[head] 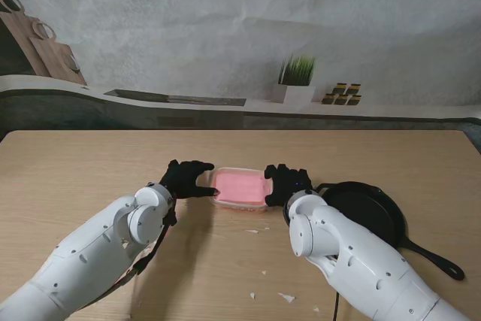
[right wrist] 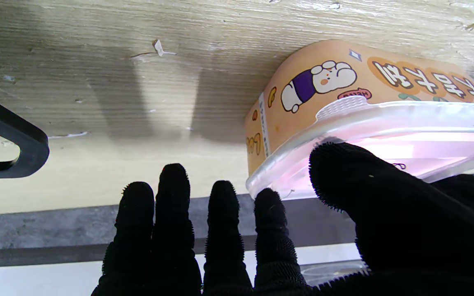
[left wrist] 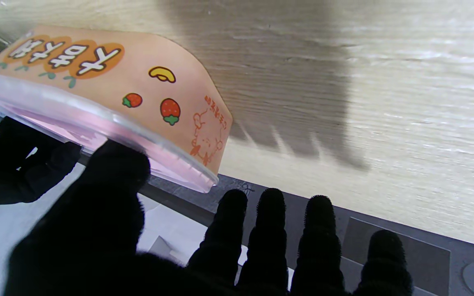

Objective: Load dumplings into a food container

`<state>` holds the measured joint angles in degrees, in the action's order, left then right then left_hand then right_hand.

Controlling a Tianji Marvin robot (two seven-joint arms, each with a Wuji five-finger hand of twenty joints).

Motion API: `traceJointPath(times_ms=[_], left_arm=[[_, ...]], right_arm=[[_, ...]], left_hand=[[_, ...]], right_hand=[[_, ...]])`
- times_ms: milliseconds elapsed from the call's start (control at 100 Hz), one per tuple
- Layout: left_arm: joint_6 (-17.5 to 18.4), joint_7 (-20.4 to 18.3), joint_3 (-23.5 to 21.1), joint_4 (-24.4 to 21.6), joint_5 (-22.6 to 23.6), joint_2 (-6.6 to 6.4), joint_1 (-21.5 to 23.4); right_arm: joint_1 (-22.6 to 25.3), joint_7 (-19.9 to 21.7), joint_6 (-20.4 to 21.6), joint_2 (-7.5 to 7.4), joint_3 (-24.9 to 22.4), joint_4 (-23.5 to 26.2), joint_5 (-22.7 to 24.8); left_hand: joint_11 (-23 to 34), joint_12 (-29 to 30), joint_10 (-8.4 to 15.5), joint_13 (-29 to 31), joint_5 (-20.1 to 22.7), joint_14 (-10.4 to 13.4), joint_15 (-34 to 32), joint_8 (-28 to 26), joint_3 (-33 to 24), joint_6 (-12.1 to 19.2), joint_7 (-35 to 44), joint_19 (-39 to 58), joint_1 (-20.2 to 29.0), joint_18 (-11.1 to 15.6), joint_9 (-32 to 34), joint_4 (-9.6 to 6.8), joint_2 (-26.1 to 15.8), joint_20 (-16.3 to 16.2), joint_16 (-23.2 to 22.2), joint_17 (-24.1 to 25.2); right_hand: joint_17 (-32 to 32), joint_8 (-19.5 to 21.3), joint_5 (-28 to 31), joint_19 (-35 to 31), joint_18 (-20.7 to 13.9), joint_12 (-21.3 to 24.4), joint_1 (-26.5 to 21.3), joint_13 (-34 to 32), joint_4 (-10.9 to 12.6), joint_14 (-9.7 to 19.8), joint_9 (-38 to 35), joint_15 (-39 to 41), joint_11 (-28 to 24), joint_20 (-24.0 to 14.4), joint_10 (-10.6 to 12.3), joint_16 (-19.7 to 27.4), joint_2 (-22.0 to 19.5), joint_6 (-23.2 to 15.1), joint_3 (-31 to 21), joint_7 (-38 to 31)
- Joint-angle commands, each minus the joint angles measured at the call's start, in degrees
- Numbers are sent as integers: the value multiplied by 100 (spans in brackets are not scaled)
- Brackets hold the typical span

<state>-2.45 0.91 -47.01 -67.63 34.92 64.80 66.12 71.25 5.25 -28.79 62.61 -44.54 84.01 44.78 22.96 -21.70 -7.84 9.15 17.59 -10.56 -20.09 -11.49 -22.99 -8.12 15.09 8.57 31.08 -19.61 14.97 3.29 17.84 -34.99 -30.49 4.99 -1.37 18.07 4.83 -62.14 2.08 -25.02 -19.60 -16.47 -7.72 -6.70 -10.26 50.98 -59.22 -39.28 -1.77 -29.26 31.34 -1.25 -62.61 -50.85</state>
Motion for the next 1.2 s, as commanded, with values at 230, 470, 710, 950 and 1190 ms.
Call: traceJointPath(times_ms=[230, 470, 710, 950, 1190], left_arm=[[-129, -276, 62, 124, -152, -16, 33], [145, 215, -75, 192, -65, 52, 122], [444, 264, -151, 232, -35, 37, 136], [500, -186, -144, 177, -74, -60, 102], [709, -207, -63, 279, 79, -102, 18]], right_arm=[[123, 297, -176, 6, 124, -82, -162], [112, 217, -93, 24, 114, -133, -156], [100, 265, -111, 12, 131, -121, -138], [78, 291, -162, 9, 176, -122, -145], [33, 340, -225, 3, 250, -142, -150]], left_hand=[[-20, -191, 226, -356, 498, 125, 97, 11, 450, 128, 16, -92, 172, 151, -311, -48, -95, -109, -111, 145], [-516, 2, 306, -401, -567, 152, 180, 121, 896, 865, -246, -40, 300, 177, -373, -132, -222, -139, -105, 136], [-571, -47, 380, -378, -425, 182, 164, 134, 928, 1262, -192, 17, 319, 198, -379, -137, -144, -224, -115, 139], [-774, 40, 475, -384, -307, 236, 281, 132, 899, 1354, -162, -43, 272, 229, -407, -106, 21, -188, -28, 140], [-854, 46, 562, -327, -211, 271, 292, 102, 6, 1701, -108, -30, 186, 273, -407, -23, 668, -186, 5, 110]], right_hand=[[190, -91, 449, -31, -79, 97, 264, 195, -206, 17, 142, -57, 271, 52, -170, 2, 427, 457, 1047, -194], [197, -79, 382, -19, -85, 137, 216, 198, -187, 30, 129, -44, 379, 42, -92, -2, 441, 353, 1068, -208], [206, -72, 336, -15, -90, 142, 198, 209, -184, 40, 120, -46, 411, 30, -71, 0, 447, 366, 1042, -225], [209, -72, 317, -11, -96, 142, 176, 211, -183, 41, 119, -46, 423, 19, -58, 1, 450, 387, 1018, -231], [199, -75, 296, -13, -97, 138, 103, 203, -176, 51, 117, -41, 424, 7, -47, -1, 484, 404, 955, -234]])
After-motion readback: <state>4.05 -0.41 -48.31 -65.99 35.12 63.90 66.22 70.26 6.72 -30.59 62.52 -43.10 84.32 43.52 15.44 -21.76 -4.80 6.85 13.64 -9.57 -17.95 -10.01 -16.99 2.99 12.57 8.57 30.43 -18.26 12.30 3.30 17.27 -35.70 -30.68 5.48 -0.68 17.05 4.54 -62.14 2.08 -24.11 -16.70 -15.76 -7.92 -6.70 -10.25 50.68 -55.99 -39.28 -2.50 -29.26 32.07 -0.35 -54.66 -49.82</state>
